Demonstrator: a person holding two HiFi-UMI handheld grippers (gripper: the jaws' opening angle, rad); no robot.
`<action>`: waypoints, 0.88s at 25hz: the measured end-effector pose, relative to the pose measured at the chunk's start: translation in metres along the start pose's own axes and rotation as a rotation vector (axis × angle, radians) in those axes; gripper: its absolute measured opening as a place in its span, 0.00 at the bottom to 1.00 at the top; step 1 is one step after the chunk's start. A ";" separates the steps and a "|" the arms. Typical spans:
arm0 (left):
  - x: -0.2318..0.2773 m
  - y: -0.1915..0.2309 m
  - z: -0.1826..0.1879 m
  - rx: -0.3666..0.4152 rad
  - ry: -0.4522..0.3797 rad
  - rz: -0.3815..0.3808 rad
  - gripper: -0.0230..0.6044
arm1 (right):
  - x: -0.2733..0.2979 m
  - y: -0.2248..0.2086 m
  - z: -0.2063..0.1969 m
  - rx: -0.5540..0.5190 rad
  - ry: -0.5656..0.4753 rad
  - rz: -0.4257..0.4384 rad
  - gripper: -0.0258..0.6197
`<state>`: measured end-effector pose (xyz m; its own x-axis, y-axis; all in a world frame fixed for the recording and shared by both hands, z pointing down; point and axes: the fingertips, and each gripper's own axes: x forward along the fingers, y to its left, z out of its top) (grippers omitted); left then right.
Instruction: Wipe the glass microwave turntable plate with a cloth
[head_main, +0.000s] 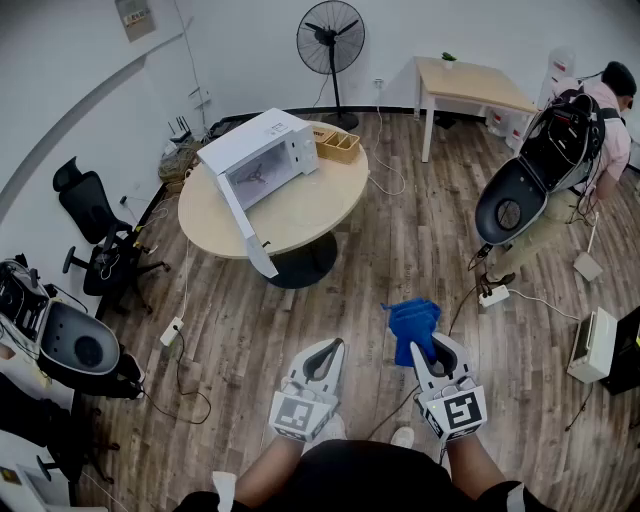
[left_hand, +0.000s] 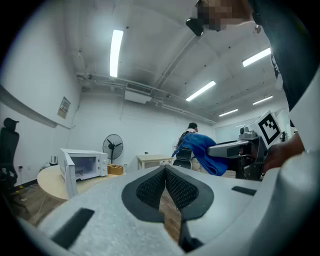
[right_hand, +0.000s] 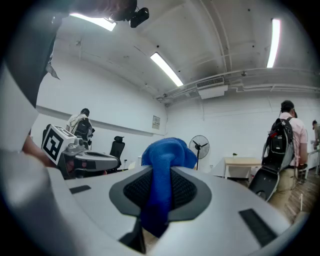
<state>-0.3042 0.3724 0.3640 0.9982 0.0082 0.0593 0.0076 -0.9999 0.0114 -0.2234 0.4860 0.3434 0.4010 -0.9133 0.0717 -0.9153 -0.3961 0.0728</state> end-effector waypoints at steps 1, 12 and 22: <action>0.002 0.006 0.000 0.010 -0.005 0.003 0.05 | 0.004 0.001 0.000 -0.003 -0.001 0.000 0.15; 0.004 0.047 -0.004 0.014 -0.028 -0.053 0.05 | 0.041 0.015 0.001 0.030 0.003 -0.042 0.16; 0.005 0.089 -0.014 -0.007 -0.016 -0.106 0.04 | 0.069 0.026 0.001 0.053 0.005 -0.112 0.16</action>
<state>-0.2991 0.2833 0.3794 0.9926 0.1141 0.0412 0.1132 -0.9933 0.0236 -0.2197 0.4125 0.3489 0.5013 -0.8624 0.0709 -0.8652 -0.5006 0.0279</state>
